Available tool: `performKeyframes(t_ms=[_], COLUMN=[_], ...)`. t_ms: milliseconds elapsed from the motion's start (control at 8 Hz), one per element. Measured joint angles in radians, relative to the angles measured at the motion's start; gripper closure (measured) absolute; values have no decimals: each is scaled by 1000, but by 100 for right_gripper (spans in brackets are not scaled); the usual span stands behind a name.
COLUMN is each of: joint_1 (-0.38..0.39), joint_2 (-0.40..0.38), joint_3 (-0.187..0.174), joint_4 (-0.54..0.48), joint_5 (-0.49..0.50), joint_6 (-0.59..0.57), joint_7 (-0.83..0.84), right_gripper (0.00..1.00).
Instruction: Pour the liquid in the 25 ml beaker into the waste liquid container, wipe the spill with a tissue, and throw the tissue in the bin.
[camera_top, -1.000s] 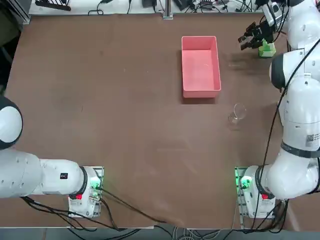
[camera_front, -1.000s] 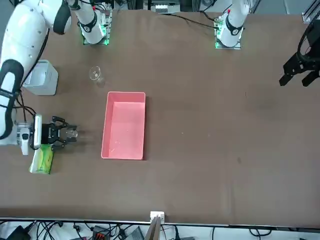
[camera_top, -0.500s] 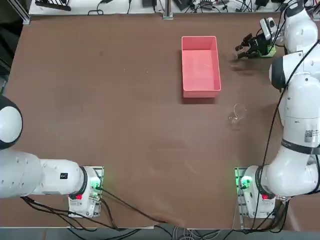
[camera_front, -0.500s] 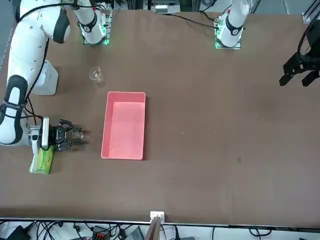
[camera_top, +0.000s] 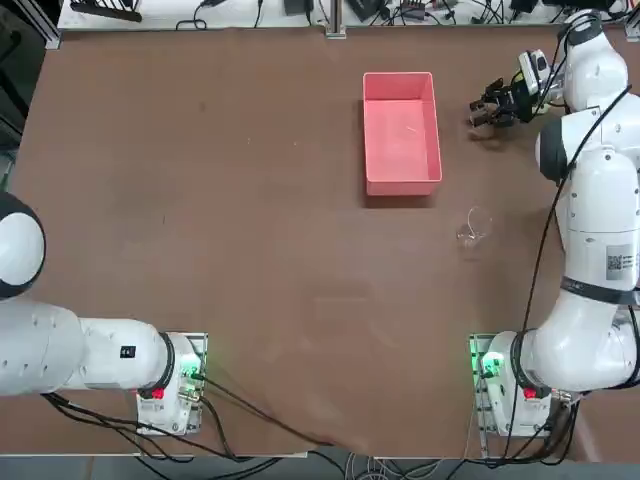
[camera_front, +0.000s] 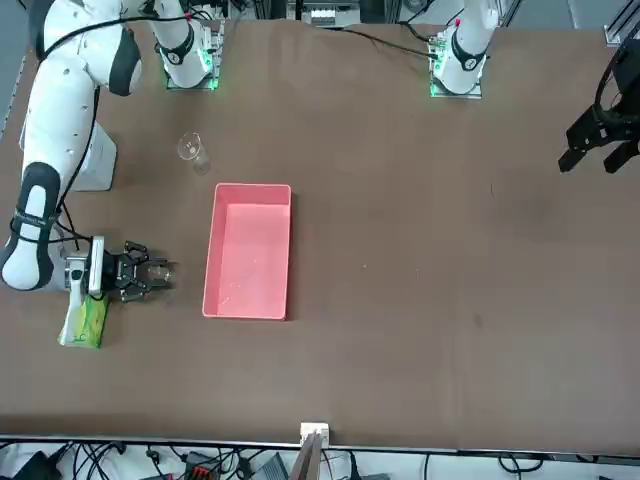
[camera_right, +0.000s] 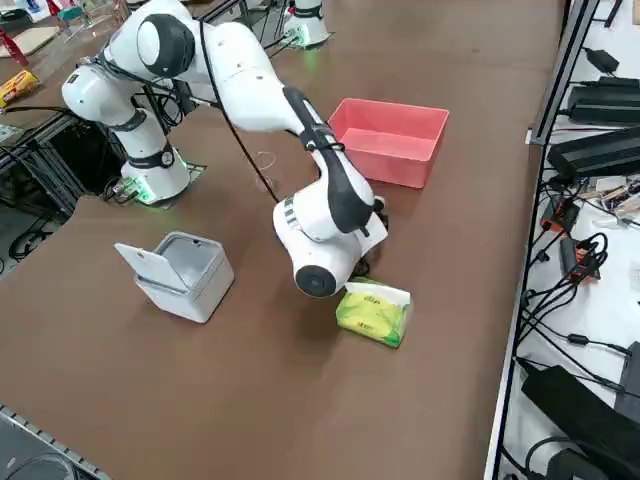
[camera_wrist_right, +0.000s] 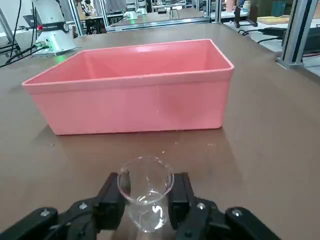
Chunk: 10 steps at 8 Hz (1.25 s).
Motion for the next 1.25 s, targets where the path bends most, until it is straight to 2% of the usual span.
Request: performKeyframes(t_ms=[375, 625, 875, 1000, 1250], joint_1=[-4, -5, -7, -10, -13], joint_2=[11, 16, 18, 19, 24], joint_3=[7, 7, 7, 7, 7], joint_4=[0, 0, 0, 0, 0], joint_5=[0, 0, 0, 0, 0], joint_6=[23, 40, 54, 54, 56], joint_7=[-19, -21, -24, -24, -25], right_gripper=[53, 47, 46, 41, 5])
